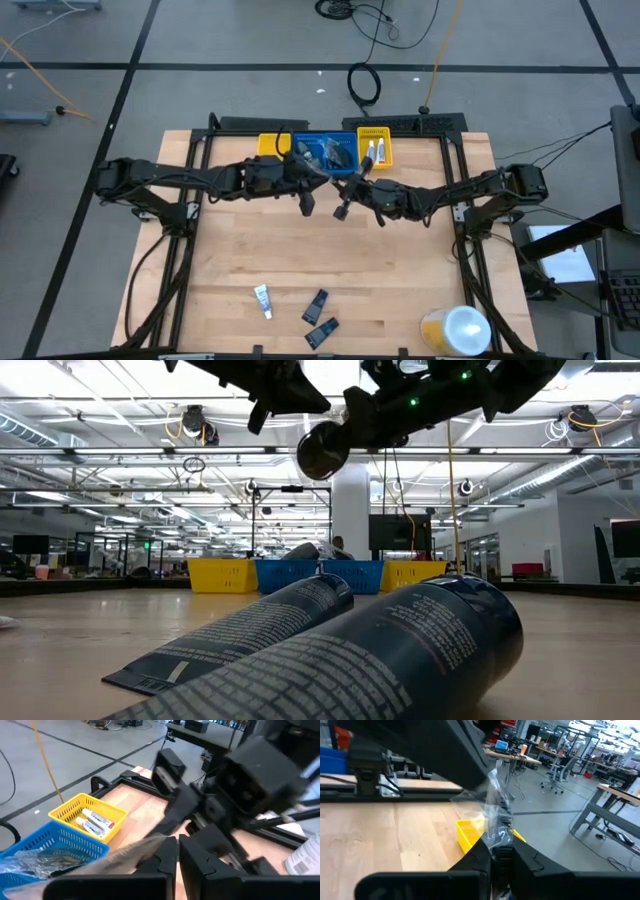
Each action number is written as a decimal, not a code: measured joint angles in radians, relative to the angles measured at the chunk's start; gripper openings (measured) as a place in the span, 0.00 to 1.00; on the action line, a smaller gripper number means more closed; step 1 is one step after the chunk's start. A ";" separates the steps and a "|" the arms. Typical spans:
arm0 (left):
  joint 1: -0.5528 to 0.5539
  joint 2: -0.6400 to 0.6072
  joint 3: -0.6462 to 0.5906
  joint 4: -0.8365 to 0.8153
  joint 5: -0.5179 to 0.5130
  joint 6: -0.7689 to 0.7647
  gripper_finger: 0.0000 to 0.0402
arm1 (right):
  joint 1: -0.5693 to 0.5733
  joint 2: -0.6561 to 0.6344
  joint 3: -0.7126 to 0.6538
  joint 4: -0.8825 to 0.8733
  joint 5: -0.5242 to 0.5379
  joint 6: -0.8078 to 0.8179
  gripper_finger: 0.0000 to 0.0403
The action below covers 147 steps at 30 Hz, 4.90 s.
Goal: Pick & Place Travel size toiletries
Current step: Put the black hairbrush into the right blue bin, then put the white toothpaste into the right yellow bin
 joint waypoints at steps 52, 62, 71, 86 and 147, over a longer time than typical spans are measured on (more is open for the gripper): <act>-0.133 -0.038 -0.004 -0.266 -0.040 0.027 0.12 | -0.441 0.228 0.000 0.000 -0.143 0.264 0.14; -0.133 -0.038 -0.004 -0.289 -0.040 0.004 0.12 | -0.441 0.230 0.000 0.009 -0.144 0.232 0.28; -0.133 -0.038 -0.004 -0.288 -0.040 0.005 0.12 | -0.425 0.230 0.000 0.053 -0.195 0.201 0.38; -0.142 -0.038 -0.004 -0.371 0.041 -0.091 0.12 | -0.373 0.199 0.000 0.034 -0.205 0.233 0.43; -0.799 0.320 -0.001 -0.472 0.139 0.170 0.46 | -0.202 -0.010 0.000 -0.140 -0.347 0.160 0.42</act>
